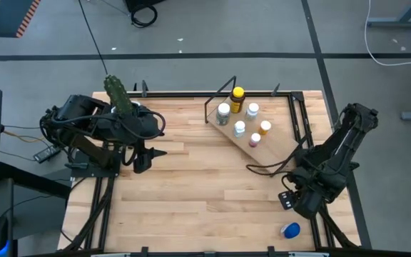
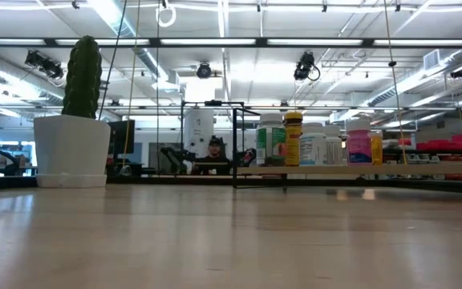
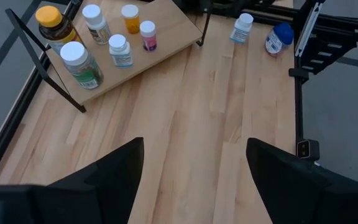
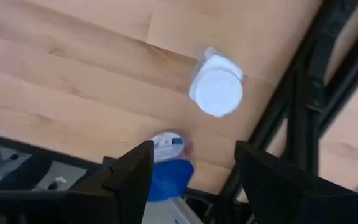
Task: Pick and place medicine bottles onto shelf by color
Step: Put the light blue medicine bottle on the shelf
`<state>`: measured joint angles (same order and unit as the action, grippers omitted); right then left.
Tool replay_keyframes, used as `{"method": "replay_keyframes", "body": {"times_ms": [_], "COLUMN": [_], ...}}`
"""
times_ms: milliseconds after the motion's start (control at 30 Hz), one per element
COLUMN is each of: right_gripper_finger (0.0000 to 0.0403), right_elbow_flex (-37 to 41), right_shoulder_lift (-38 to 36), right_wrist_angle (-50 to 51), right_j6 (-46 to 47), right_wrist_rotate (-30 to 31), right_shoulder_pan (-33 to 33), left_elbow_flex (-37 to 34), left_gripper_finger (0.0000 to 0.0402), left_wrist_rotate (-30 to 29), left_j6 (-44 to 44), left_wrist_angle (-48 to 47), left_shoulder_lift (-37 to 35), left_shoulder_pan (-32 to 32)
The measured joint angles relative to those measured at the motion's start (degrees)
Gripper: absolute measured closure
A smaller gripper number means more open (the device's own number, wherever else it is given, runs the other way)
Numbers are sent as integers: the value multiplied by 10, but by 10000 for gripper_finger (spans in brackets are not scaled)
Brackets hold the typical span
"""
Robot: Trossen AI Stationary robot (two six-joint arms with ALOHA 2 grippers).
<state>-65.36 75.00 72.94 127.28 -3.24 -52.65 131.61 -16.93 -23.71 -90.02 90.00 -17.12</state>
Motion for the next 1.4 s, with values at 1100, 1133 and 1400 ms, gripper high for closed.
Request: {"method": "replay_keyframes", "body": {"times_ms": [1100,1133,1400], "right_gripper_finger": [107,107,118], "right_elbow_flex": [159,160,160], "right_shoulder_lift": [0,0,0], "right_wrist_angle": [-114,-114,-109], "right_j6": [-28,-28,-21], "right_wrist_rotate": [2,2,11], "right_shoulder_pan": [-11,-11,-11], "left_elbow_flex": [0,0,0], "left_gripper_finger": [113,113,113], "left_wrist_rotate": [0,0,0], "left_j6": [-61,-61,-62], "left_wrist_angle": [0,0,0], "left_shoulder_lift": [0,0,0], "left_shoulder_pan": [0,0,0]}}
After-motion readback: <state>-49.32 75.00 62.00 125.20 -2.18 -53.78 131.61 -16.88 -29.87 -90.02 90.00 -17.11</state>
